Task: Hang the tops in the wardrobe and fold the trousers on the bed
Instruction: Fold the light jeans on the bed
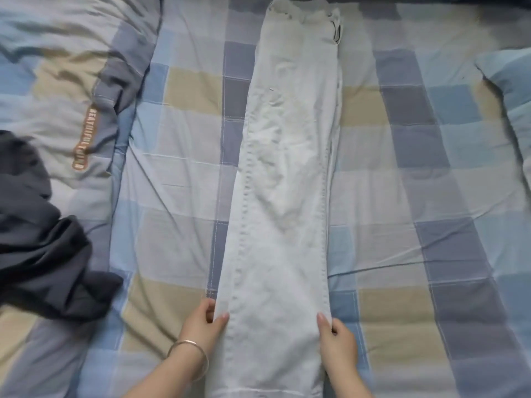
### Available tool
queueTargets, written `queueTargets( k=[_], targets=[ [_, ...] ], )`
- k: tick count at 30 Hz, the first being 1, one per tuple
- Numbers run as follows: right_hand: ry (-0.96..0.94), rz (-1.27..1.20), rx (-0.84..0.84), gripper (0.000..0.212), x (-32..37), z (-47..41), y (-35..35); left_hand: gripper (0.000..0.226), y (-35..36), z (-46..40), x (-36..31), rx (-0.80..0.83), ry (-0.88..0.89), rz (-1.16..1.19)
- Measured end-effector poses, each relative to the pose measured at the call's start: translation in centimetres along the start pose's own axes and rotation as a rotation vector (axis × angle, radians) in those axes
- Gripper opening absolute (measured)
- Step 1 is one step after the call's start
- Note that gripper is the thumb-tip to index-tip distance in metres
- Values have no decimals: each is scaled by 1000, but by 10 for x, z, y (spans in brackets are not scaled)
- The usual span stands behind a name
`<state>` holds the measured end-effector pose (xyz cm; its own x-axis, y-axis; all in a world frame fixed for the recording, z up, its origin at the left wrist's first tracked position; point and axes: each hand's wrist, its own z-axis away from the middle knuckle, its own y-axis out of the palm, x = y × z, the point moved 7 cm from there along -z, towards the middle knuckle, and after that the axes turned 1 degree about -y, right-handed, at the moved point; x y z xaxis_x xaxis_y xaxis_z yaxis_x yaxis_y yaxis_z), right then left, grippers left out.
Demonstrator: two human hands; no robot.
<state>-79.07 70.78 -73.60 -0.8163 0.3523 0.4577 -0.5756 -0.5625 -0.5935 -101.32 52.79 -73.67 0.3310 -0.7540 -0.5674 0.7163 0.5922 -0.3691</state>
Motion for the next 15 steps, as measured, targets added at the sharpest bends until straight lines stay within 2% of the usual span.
queueTargets(
  k=[6, 11, 14, 15],
  targets=[
    [-12, 64, 185, 42, -53, 27, 20, 20, -3, 21, 24, -22, 88, 47],
    [-24, -46, 122, 46, -61, 44, 20, 31, -2, 38, 31, -135, 213, 116],
    [-96, -53, 88, 47, -58, 54, 19, 11, 6, 43, 49, -127, 171, 36],
    [-122, -33, 93, 46, -58, 57, 21, 10, 7, 45, 54, -110, 155, -1]
  ],
)
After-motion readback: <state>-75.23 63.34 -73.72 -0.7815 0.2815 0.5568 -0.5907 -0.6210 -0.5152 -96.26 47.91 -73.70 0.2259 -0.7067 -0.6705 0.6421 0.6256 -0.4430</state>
